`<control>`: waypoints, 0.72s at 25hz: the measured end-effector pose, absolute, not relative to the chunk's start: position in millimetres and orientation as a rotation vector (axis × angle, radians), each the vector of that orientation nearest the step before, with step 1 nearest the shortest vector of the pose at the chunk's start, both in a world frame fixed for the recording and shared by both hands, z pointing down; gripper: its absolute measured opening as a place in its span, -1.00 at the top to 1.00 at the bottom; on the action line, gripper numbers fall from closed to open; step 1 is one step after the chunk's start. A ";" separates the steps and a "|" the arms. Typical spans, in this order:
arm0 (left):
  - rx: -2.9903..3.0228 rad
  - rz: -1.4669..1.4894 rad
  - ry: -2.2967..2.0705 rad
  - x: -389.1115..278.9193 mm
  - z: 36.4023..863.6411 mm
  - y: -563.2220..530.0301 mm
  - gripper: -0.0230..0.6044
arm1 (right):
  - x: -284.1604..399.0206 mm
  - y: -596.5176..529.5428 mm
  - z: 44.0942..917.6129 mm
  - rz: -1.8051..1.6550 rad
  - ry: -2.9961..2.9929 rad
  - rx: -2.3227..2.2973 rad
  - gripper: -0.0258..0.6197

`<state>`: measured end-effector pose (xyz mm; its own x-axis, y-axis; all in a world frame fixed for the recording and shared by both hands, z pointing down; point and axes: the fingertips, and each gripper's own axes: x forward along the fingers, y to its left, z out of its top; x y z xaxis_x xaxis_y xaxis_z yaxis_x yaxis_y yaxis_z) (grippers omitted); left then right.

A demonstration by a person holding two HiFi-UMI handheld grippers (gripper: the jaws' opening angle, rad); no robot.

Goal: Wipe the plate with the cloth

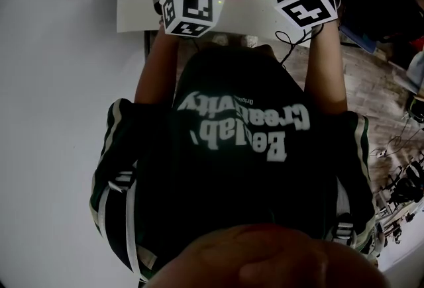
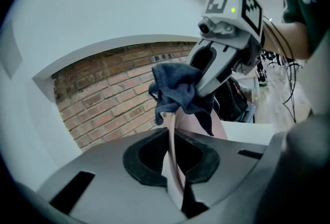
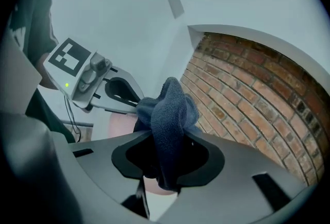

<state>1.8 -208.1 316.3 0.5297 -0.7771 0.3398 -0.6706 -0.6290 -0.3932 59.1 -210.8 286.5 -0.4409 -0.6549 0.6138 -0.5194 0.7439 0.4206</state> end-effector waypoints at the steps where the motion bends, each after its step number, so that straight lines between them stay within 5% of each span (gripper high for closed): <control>1: -2.564 -0.720 1.228 1.9 313.3 -209.1 0.89 | 64.7 -213.0 284.5 -0.203 -2.139 0.891 0.56; 18: -2.617 -0.528 1.277 -15.7 265.7 -213.0 0.88 | 143.3 -225.0 293.7 -0.020 -2.130 1.027 0.56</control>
<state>-15.7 -213.0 265.7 0.5675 -0.7892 0.2346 -0.7248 -0.6140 -0.3124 143.3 -225.0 293.7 -0.3902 -0.6760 0.6251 -0.6639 0.6770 0.3177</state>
